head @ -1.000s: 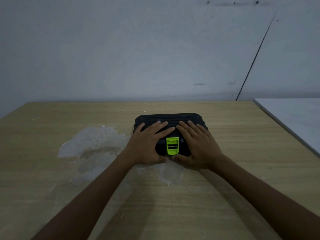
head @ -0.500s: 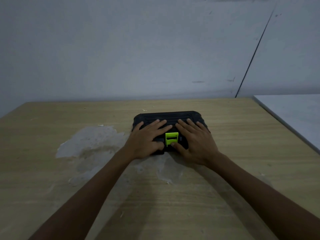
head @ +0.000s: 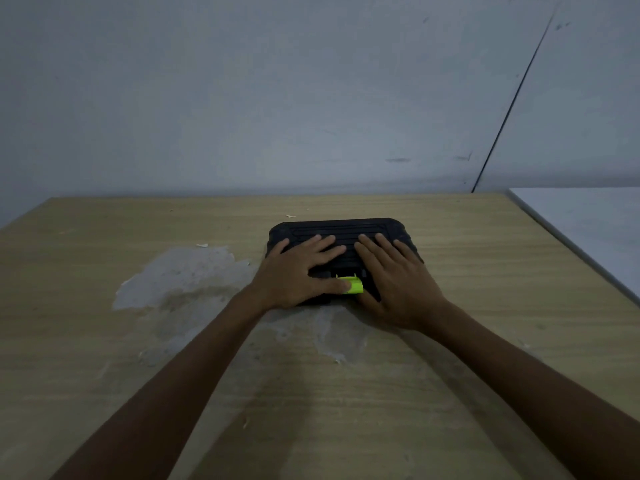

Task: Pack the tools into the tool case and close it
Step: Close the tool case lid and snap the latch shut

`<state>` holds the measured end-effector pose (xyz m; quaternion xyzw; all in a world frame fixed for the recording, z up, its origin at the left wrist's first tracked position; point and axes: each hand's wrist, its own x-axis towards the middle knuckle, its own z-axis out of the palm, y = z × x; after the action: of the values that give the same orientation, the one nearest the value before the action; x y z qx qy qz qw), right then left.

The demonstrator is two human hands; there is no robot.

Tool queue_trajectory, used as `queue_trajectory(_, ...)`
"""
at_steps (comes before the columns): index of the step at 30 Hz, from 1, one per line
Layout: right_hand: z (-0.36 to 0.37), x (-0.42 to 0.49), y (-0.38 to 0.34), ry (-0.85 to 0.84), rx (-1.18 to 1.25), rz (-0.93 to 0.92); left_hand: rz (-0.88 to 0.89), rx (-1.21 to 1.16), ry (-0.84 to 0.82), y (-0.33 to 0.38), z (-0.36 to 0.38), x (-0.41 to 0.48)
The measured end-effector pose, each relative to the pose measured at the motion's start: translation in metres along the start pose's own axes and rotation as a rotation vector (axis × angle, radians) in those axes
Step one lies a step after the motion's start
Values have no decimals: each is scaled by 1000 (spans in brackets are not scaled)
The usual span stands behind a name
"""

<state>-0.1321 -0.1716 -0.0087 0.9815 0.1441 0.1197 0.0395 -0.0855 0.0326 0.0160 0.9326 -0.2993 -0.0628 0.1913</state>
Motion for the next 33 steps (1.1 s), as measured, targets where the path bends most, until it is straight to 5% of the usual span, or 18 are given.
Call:
queue_trajectory(10,-4,-2,4,-66,-12,-74,80,290,178,-7,16,-2)
queue_trajectory(33,-5,7,-2,75,158,63,74,371,351,-9,31,1)
